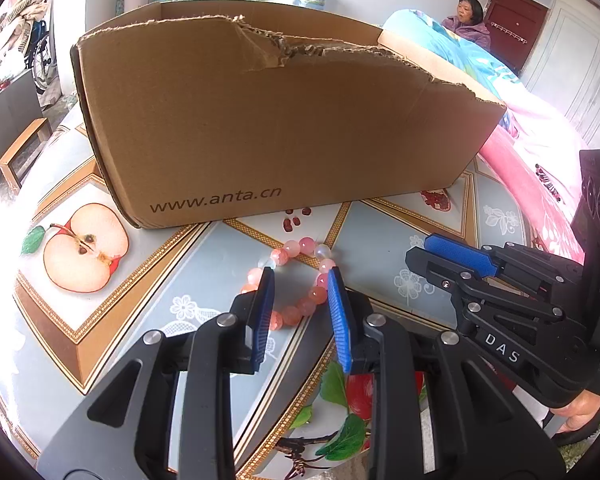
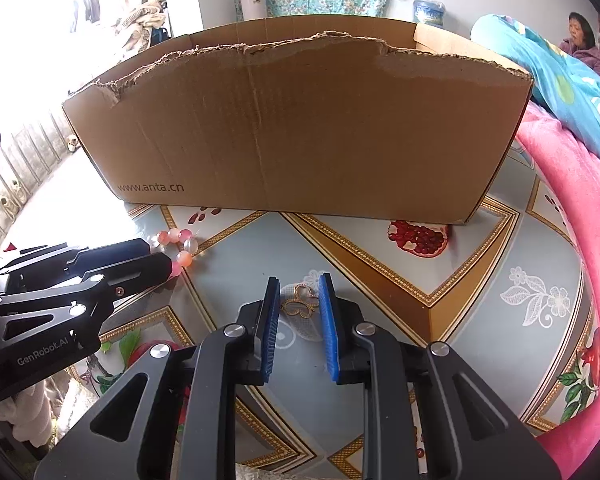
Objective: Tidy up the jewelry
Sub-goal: 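Close the left tool on the pink bead bracelet while the right tool grasps the gold charm, then carry the bracelet with the left tool while the right tool carries the charm over the box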
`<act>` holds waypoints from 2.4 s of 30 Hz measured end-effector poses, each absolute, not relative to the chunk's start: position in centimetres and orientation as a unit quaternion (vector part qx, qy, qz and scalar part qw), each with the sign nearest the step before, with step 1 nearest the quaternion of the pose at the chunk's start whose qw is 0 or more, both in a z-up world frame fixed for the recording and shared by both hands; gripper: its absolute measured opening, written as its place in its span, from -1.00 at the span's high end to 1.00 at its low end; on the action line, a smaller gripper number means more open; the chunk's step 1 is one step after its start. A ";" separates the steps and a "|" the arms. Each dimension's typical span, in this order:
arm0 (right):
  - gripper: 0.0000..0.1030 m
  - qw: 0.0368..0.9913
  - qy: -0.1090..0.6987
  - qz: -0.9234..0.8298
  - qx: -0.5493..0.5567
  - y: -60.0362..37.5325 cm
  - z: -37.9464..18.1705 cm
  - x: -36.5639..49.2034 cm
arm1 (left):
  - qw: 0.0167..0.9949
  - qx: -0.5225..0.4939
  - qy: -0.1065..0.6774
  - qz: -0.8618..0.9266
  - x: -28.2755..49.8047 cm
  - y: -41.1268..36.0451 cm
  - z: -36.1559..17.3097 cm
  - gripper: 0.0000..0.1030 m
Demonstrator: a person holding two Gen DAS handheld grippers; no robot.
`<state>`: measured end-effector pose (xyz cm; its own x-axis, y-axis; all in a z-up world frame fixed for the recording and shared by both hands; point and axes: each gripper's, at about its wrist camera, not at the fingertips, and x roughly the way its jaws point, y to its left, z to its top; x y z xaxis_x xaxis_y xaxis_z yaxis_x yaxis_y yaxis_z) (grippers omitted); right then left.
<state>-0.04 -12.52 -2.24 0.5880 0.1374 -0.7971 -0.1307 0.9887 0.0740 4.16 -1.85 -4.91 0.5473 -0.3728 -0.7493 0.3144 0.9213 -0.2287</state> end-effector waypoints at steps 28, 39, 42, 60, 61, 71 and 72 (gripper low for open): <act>0.61 0.898 0.426 0.098 0.046 -16.4 -0.6 0.4 | 0.889 0.101 0.415 -0.165 3.8 -4.9 -4.7 0.27; 0.61 0.888 0.435 0.118 0.087 -17.2 0.4 1.0 | 0.880 0.096 0.425 -0.190 4.1 -5.0 -2.9 0.84; 0.61 0.893 0.425 0.116 0.089 -17.5 1.6 0.8 | 0.881 0.055 0.420 -0.212 4.0 -3.5 -0.7 0.84; 0.61 0.936 0.307 0.153 0.085 -20.7 15.2 6.5 | 0.886 -0.068 0.301 -0.347 6.6 -1.6 14.5 0.84; 0.61 0.933 0.313 0.158 0.084 -20.8 15.4 7.6 | 0.885 -0.071 0.301 -0.350 7.5 -2.1 14.7 0.84; 0.61 0.908 0.376 0.173 0.072 -21.4 13.9 14.3 | 0.840 -0.051 0.424 -0.334 17.2 -9.7 8.9 0.84; 0.61 0.905 0.381 0.173 0.074 -21.6 13.6 14.6 | 0.831 -0.051 0.442 -0.332 18.0 -10.4 7.9 0.84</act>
